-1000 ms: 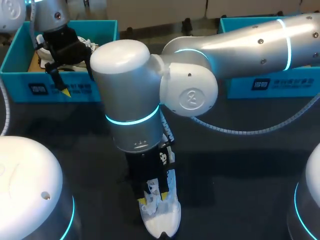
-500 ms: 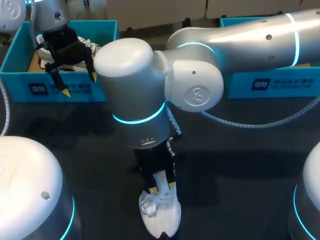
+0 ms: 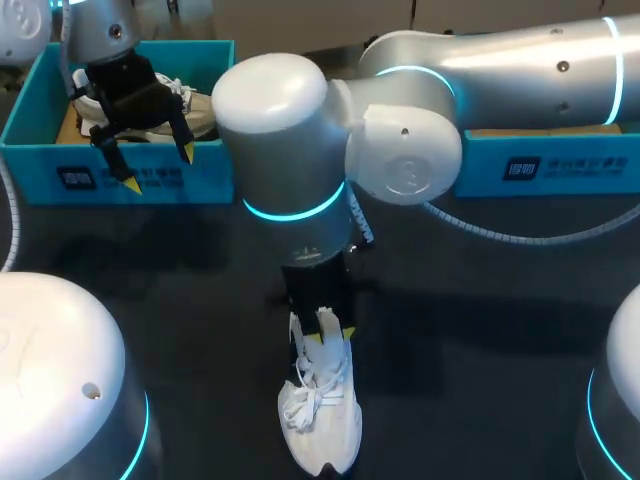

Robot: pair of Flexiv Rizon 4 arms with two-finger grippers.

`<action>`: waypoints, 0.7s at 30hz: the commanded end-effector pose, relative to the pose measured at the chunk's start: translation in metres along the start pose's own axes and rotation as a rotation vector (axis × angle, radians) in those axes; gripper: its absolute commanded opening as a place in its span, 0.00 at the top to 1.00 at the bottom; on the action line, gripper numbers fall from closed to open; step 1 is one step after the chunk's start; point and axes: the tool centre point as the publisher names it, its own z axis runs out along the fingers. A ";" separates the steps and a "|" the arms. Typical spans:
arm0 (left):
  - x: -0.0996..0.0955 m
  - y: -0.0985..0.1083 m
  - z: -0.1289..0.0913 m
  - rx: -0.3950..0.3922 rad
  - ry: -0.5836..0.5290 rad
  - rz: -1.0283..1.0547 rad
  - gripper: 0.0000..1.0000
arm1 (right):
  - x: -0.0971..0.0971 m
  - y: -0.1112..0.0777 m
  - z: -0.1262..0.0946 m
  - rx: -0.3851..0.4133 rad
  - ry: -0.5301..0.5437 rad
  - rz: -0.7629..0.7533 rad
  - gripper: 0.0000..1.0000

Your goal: Take the shoe out of the shoebox, open the shoe tongue, remove and reinsert the insole, then place the shoe into the shoebox

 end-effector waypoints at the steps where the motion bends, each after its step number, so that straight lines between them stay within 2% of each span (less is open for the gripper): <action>1: 0.001 0.000 0.000 -0.002 0.000 0.000 0.00 | 0.004 0.009 0.008 0.018 0.006 0.096 0.70; 14: 0.001 0.000 0.000 -0.002 0.000 0.000 0.00 | 0.013 -0.015 -0.013 0.060 -0.051 0.146 0.69; 21: 0.001 0.000 0.000 -0.002 0.000 0.000 0.00 | 0.014 -0.026 0.008 0.077 -0.012 0.165 0.69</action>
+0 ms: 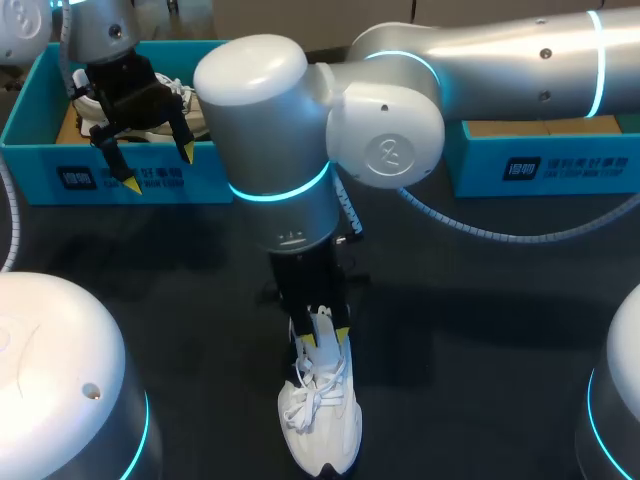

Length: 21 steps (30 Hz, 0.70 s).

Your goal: Take the shoe out of the shoebox, open the shoe tongue, remove and reinsert the insole, then place the shoe into the shoebox

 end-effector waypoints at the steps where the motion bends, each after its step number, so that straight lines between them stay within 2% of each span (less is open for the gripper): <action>1: 0.001 0.000 0.000 -0.002 0.000 0.000 0.00 | 0.008 -0.010 0.021 -0.009 0.028 0.170 0.70; 9: 0.001 0.000 0.000 -0.002 0.000 0.000 0.00 | 0.007 -0.011 0.041 -0.021 0.071 0.163 0.71; 21: 0.001 0.000 0.000 -0.002 0.000 0.000 0.00 | -0.001 0.021 0.047 -0.041 0.092 0.085 0.70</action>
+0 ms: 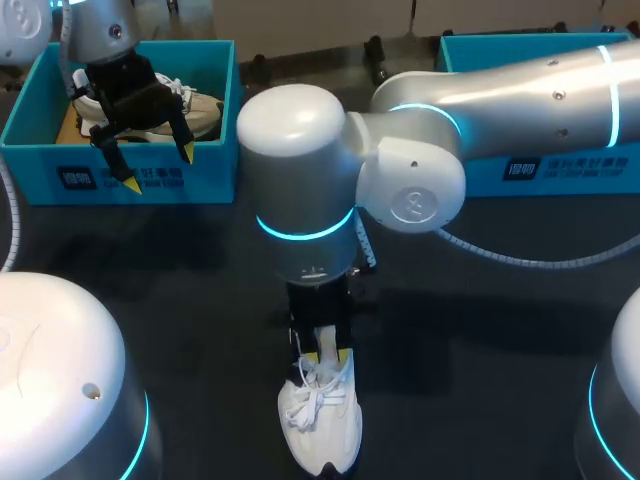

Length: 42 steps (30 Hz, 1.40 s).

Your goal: Take the shoe out of the shoebox, open the shoe tongue, remove and reinsert the insole, then place the shoe into the shoebox

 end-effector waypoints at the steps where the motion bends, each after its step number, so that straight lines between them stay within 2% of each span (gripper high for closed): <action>1: 0.001 0.000 0.000 -0.002 0.000 0.000 0.00 | -0.005 0.008 0.001 0.004 0.007 0.054 0.70; 8: 0.001 0.000 0.000 -0.002 0.000 0.000 0.00 | -0.003 0.009 -0.012 0.003 -0.021 0.047 0.69; 16: 0.001 0.000 0.000 -0.002 0.000 0.000 0.00 | 0.005 0.000 -0.027 -0.005 -0.056 0.050 0.69; 21: 0.001 0.000 0.000 -0.002 0.000 0.000 0.00 | 0.008 0.013 -0.020 -0.014 -0.041 0.015 0.70; 28: 0.001 0.000 0.000 -0.002 0.000 0.000 0.00 | 0.001 0.029 -0.007 -0.024 -0.017 -0.015 0.71; 33: 0.001 0.000 0.000 -0.002 0.000 0.000 0.00 | -0.003 0.033 -0.005 -0.020 -0.009 -0.014 0.75; 37: 0.001 0.000 0.000 -0.002 0.000 0.000 0.00 | -0.004 0.037 -0.010 -0.020 -0.011 -0.023 0.74; 42: 0.001 0.000 0.000 -0.002 0.000 0.000 0.00 | -0.007 0.043 -0.035 -0.056 -0.037 -0.110 0.70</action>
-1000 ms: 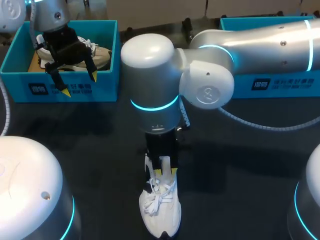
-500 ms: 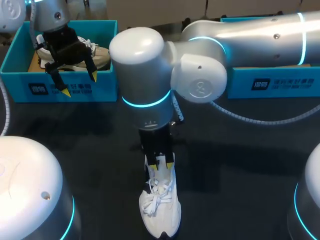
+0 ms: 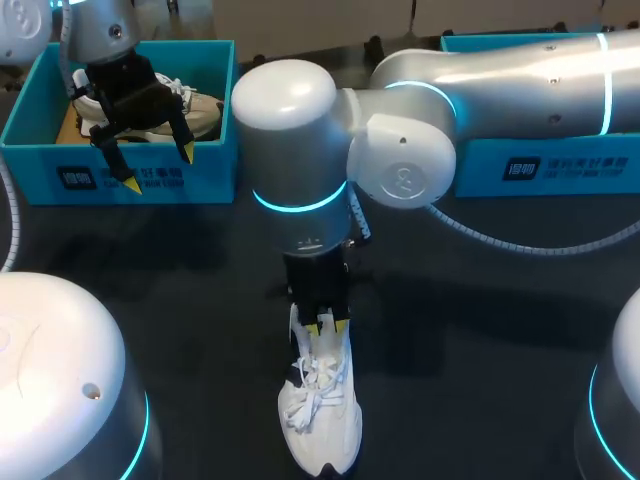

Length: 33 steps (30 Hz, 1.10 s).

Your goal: Take the shoe out of the shoebox, open the shoe tongue, remove and reinsert the insole, then place the shoe into the shoebox

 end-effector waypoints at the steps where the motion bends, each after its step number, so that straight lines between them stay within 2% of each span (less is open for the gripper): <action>1: 0.001 0.000 0.000 -0.002 0.000 0.000 0.00 | -0.006 0.006 -0.030 -0.037 -0.017 -0.082 0.70; 5: 0.001 0.000 0.000 -0.002 0.000 0.000 0.00 | -0.015 0.017 -0.049 -0.080 0.000 -0.270 0.71; 9: 0.001 0.000 0.000 -0.002 0.000 0.000 0.00 | -0.025 0.028 -0.058 -0.105 0.033 -0.503 0.60; 10: 0.001 0.000 0.000 -0.002 0.000 0.000 0.00 | -0.029 0.029 -0.059 -0.122 0.048 -0.562 0.52; 12: 0.001 0.000 0.000 -0.002 0.000 0.000 0.00 | -0.038 0.032 -0.059 -0.148 0.087 -0.689 0.11; 13: 0.001 0.000 0.000 -0.002 0.000 0.000 0.00 | -0.039 0.032 -0.059 -0.147 0.086 -0.695 0.00; 14: 0.001 0.000 0.000 -0.002 0.000 0.000 0.00 | -0.042 0.033 -0.059 -0.155 0.088 -0.722 0.00; 16: 0.001 0.000 0.000 -0.002 0.000 0.000 0.00 | -0.044 0.033 -0.059 -0.204 0.107 -0.890 0.00; 19: 0.001 0.000 0.000 -0.002 0.000 0.000 0.00 | -0.042 0.033 -0.056 -0.242 0.133 -1.160 0.00; 20: 0.001 0.000 0.000 -0.002 0.000 0.000 0.00 | -0.040 0.034 -0.053 -0.259 0.158 -1.315 0.00; 21: 0.001 0.000 0.000 -0.002 0.000 0.000 0.00 | -0.039 0.033 -0.053 -0.275 0.161 -1.382 0.00; 32: 0.001 0.000 0.000 -0.002 0.000 0.000 0.00 | -0.039 0.033 -0.053 -0.275 0.161 -1.382 0.00; 33: 0.001 0.000 0.000 -0.002 0.000 0.000 0.00 | -0.036 0.040 -0.052 -0.234 0.157 -1.441 0.00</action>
